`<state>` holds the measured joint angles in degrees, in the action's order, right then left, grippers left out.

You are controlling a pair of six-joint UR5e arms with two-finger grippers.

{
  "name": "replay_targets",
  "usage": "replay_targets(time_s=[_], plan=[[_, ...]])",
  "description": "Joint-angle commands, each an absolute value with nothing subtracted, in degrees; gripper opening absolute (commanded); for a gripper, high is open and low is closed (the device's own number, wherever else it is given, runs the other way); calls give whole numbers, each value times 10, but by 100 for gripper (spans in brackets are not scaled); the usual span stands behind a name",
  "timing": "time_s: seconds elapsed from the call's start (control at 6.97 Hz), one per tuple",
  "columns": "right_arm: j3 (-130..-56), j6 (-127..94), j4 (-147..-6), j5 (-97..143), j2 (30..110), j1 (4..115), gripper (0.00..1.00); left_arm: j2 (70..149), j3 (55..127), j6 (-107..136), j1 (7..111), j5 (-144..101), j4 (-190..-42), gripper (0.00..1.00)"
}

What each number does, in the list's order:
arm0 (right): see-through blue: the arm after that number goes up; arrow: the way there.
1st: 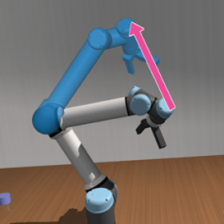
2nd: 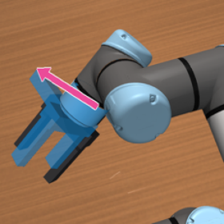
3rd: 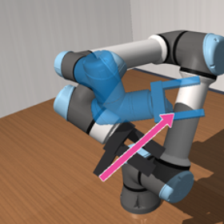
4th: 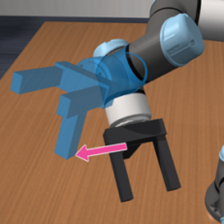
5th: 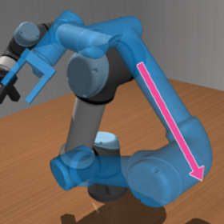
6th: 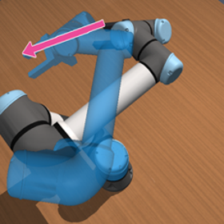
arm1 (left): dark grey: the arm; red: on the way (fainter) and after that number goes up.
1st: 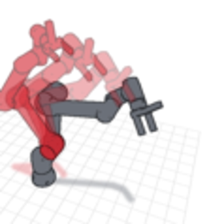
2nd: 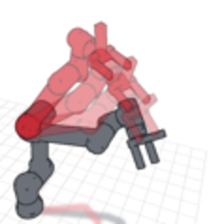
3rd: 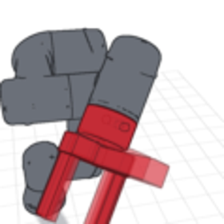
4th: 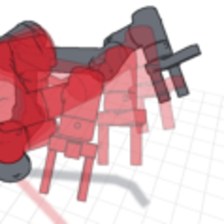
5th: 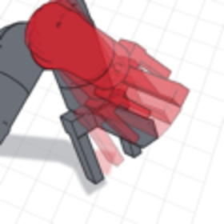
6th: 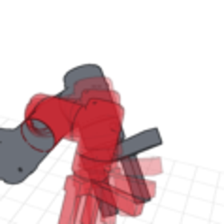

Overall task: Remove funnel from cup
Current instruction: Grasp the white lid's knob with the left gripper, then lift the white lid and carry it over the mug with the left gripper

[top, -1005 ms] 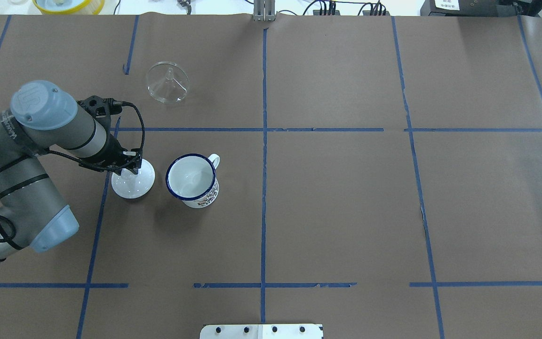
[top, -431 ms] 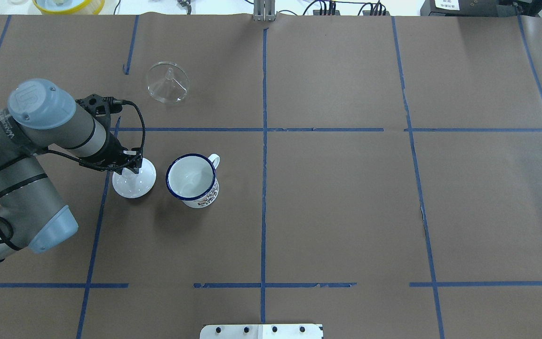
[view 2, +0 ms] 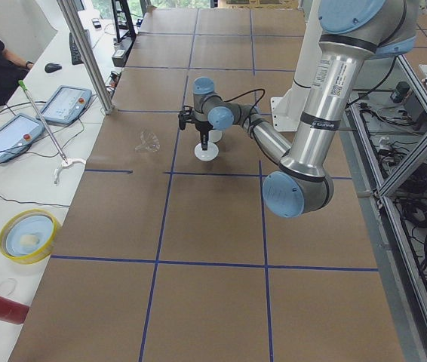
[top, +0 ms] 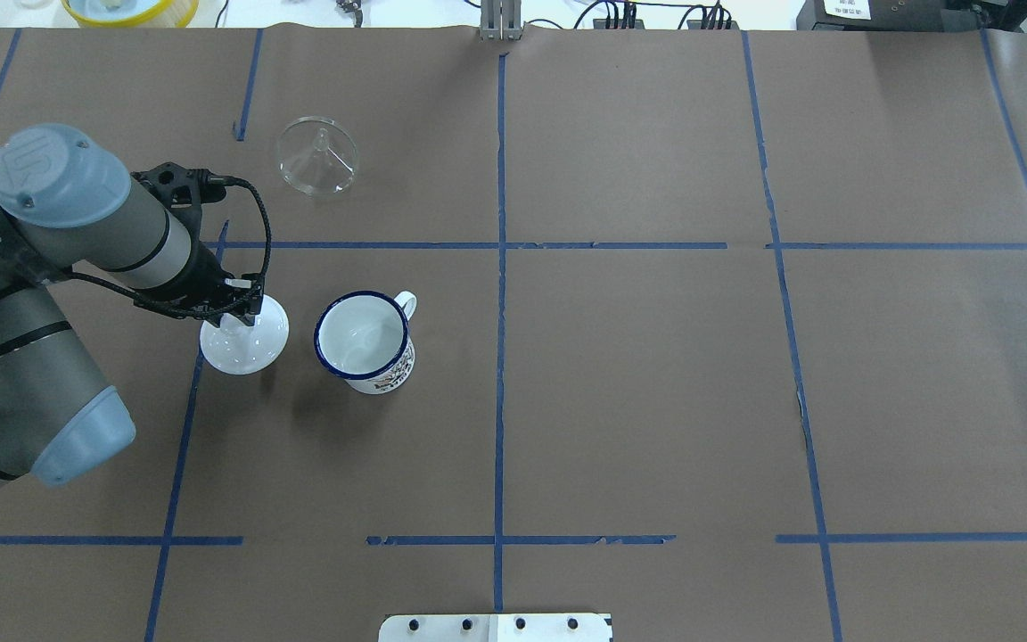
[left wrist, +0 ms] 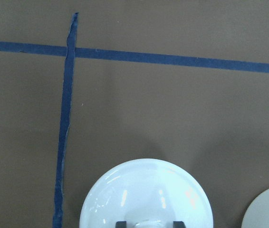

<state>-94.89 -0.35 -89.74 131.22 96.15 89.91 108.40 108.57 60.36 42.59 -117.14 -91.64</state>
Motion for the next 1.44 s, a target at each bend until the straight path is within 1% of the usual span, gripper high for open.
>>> replay_targets(time_s=[0.0, 0.14, 0.29, 0.43, 0.57, 0.72, 0.86, 1.0, 1.15, 1.29], plan=[[-948, -4, -897, 1312, 962, 899, 100, 1091, 1153, 577, 455, -1172, -821, 0], [-948, -4, -897, 1312, 962, 899, 100, 1112, 1179, 544, 481, -1172, -757, 0], [-949, -4, -897, 1312, 962, 899, 100, 1150, 1195, 522, 498, -1173, -689, 0], [-948, -4, -897, 1312, 962, 899, 100, 1159, 1223, 524, 499, -1180, -661, 0], [-949, -4, -897, 1312, 962, 899, 100, 1164, 1228, 532, 497, -1218, -662, 0], [-948, -4, -897, 1312, 962, 899, 100, 1187, 1221, 584, 486, -1238, -665, 0], [-949, -4, -897, 1312, 962, 899, 100, 1220, 1203, 652, 443, -1232, -669, 0], [-949, -4, -897, 1312, 962, 899, 100, 1256, 1170, 673, 426, -1230, -669, 0], [-949, -4, -897, 1312, 962, 899, 100, 1272, 1139, 676, 412, -1229, -669, 0], [-949, -4, -897, 1312, 962, 899, 100, 1272, 1134, 677, 401, -1204, -679, 0]])
